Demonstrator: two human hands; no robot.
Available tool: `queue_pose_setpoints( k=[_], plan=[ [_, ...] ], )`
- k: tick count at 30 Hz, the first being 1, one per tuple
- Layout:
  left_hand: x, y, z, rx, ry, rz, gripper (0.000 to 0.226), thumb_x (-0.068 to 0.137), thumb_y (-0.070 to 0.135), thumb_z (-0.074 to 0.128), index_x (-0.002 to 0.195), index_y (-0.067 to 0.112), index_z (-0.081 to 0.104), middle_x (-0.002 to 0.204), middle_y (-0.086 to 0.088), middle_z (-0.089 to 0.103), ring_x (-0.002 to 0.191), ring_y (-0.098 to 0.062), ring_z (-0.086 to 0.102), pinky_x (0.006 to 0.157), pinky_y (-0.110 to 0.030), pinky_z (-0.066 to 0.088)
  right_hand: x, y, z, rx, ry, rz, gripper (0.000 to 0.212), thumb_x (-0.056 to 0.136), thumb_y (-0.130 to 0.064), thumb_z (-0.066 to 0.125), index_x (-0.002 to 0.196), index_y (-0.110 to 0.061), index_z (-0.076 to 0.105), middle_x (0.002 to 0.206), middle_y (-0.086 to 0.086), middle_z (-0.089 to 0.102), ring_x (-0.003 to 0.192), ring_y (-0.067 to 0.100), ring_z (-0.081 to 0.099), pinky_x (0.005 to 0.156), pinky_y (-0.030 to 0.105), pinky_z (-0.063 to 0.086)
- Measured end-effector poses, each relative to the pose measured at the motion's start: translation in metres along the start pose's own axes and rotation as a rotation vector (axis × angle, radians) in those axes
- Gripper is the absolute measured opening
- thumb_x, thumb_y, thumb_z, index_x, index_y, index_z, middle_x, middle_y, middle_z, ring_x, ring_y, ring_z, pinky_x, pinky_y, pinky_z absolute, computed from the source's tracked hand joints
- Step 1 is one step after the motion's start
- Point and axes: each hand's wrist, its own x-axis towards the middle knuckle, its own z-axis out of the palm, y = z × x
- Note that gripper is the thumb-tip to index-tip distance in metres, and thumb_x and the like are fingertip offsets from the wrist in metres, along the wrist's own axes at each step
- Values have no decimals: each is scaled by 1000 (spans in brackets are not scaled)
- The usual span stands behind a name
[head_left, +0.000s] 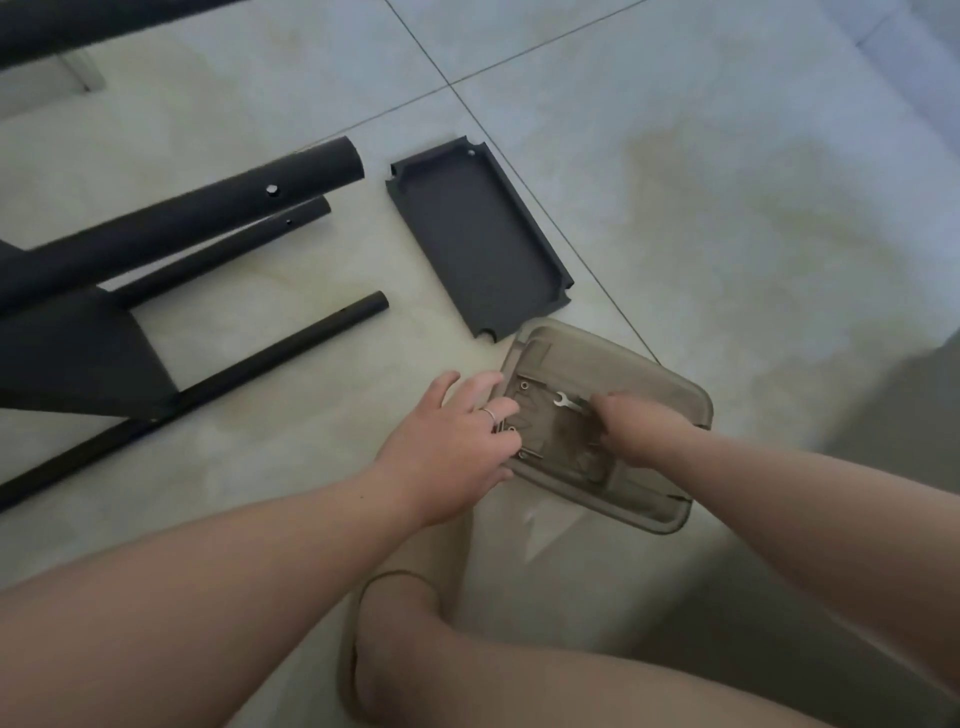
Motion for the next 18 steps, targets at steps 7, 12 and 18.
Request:
queue_pose_setpoints(
  k=[7, 12, 18],
  plan=[
    [0, 1, 0, 39, 25, 5, 27, 98, 48, 51, 109, 26, 63, 142, 2, 52, 148, -31, 25, 116, -54, 21, 2, 1, 12, -215, -24, -87, 29, 97, -11, 51, 125, -14, 59, 128, 9, 51, 111, 33, 61, 81, 38, 49],
    [2, 3, 0, 66, 19, -1, 27, 97, 47, 53, 109, 26, 64, 141, 1, 52, 147, -31, 25, 116, -54, 21, -1, -2, 16, -376, -17, -127, 26, 101, -10, 46, 118, -14, 65, 131, 6, 52, 106, 32, 64, 67, 35, 42],
    [3, 5, -5, -2, -81, -66, 24, 94, 20, 55, 117, 24, 60, 158, -1, 31, 152, -24, 9, 114, -48, 22, -14, -7, -8, 115, 58, -26, 5, 88, -15, 62, 87, -18, 58, 89, 6, 62, 86, 29, 59, 66, 30, 43]
  ],
)
